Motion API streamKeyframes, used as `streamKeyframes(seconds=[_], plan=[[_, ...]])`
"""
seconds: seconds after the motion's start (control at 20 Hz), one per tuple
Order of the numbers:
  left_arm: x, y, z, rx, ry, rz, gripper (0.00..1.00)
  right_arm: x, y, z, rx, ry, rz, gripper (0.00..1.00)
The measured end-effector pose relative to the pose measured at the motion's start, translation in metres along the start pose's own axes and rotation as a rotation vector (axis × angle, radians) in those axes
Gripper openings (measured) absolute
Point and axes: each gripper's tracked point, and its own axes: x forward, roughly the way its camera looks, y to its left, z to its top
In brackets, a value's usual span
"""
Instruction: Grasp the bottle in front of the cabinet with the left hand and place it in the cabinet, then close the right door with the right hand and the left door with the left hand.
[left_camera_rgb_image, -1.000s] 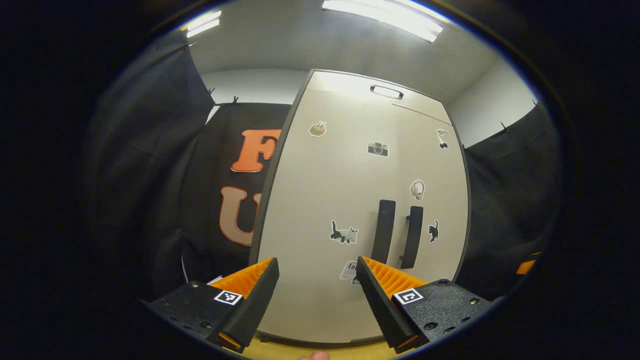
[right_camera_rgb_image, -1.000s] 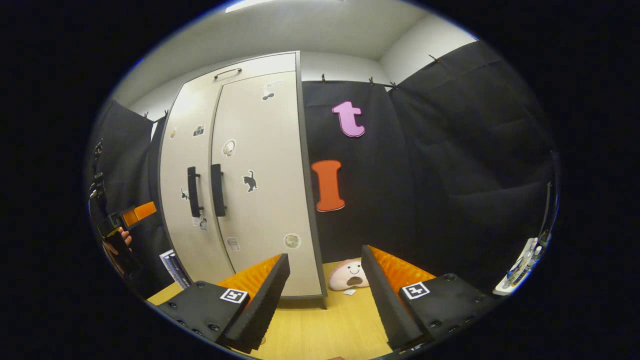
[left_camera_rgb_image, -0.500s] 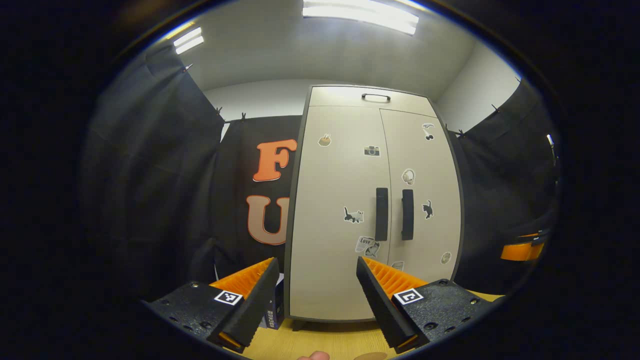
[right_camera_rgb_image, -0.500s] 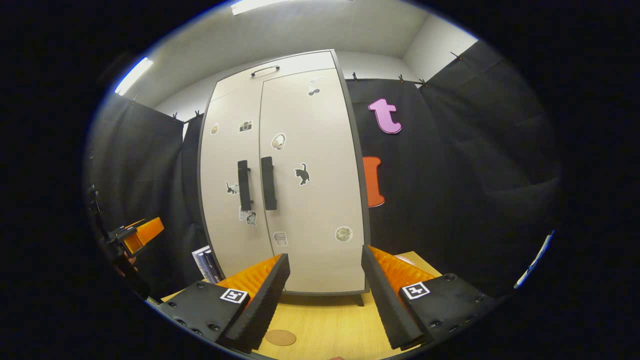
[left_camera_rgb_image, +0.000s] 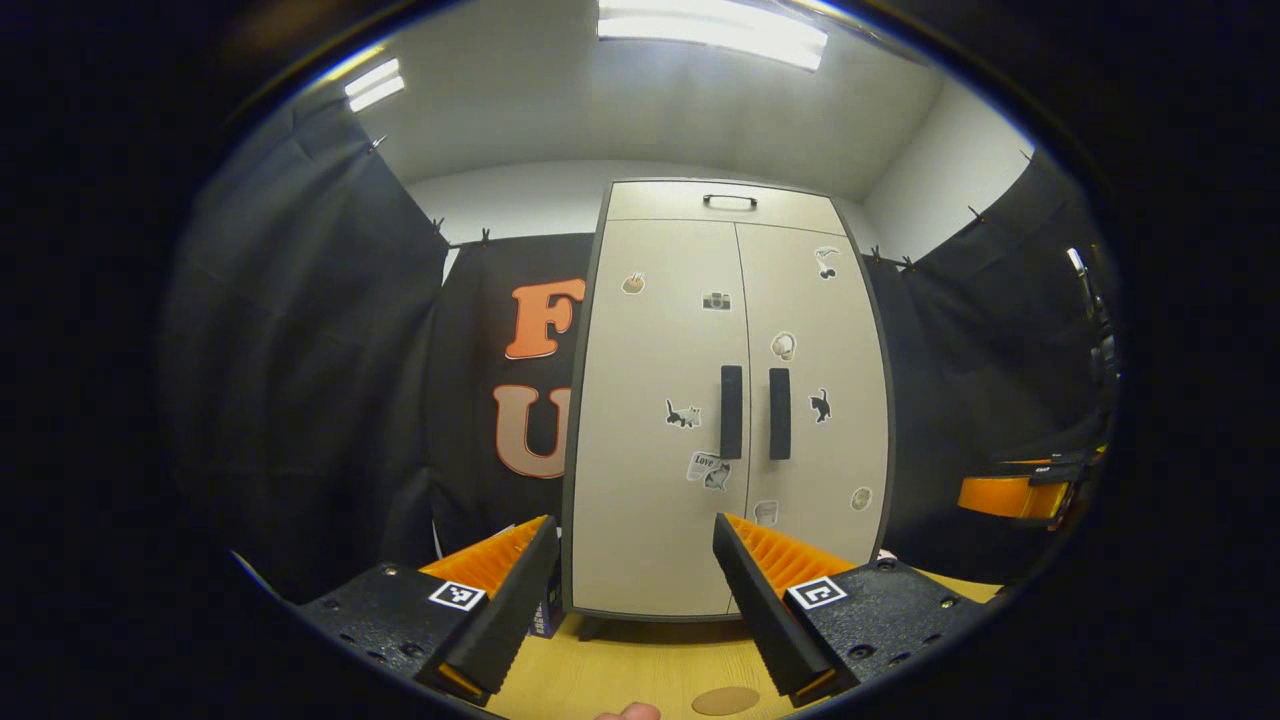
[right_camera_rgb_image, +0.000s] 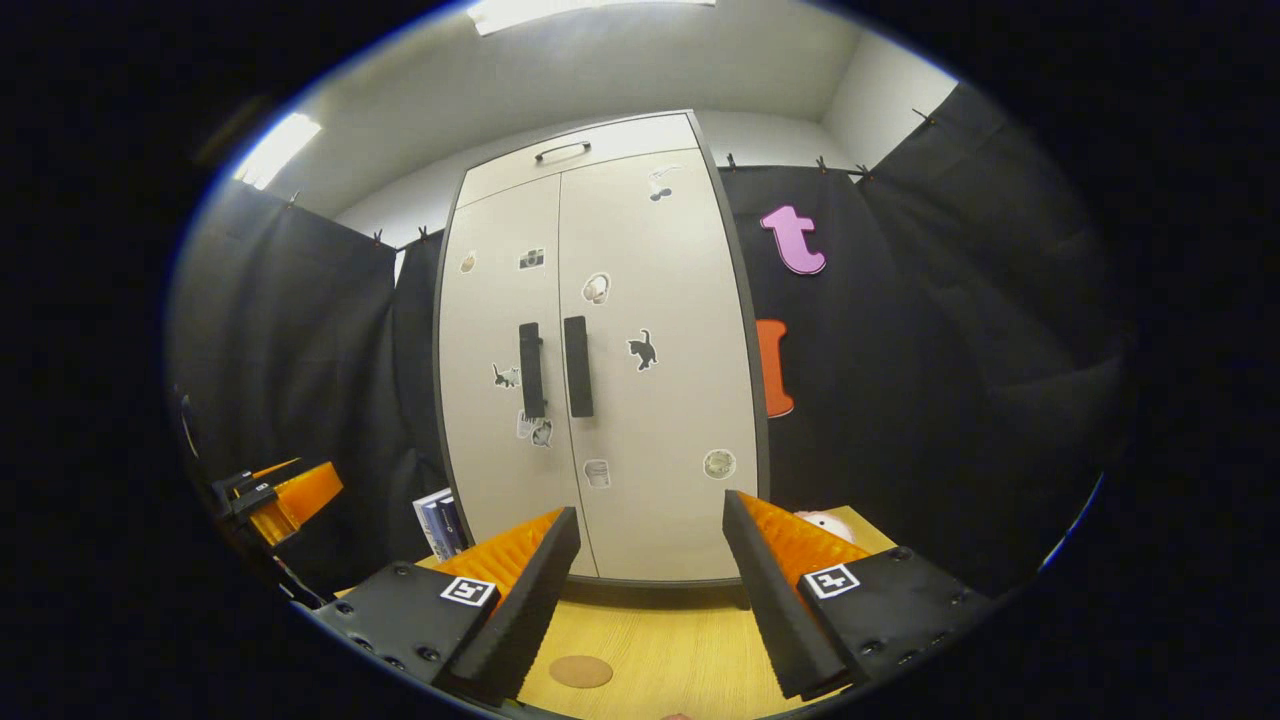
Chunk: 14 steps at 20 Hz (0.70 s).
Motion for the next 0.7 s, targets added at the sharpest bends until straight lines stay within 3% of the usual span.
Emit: streamKeyframes(seconds=[0.7], plan=[[0.0048,-0.0101,-0.0001,-0.062,0.005,-0.034,0.95,-0.0084,-0.0021,0.0095,-0.011,-0.039,-0.025,0.96]])
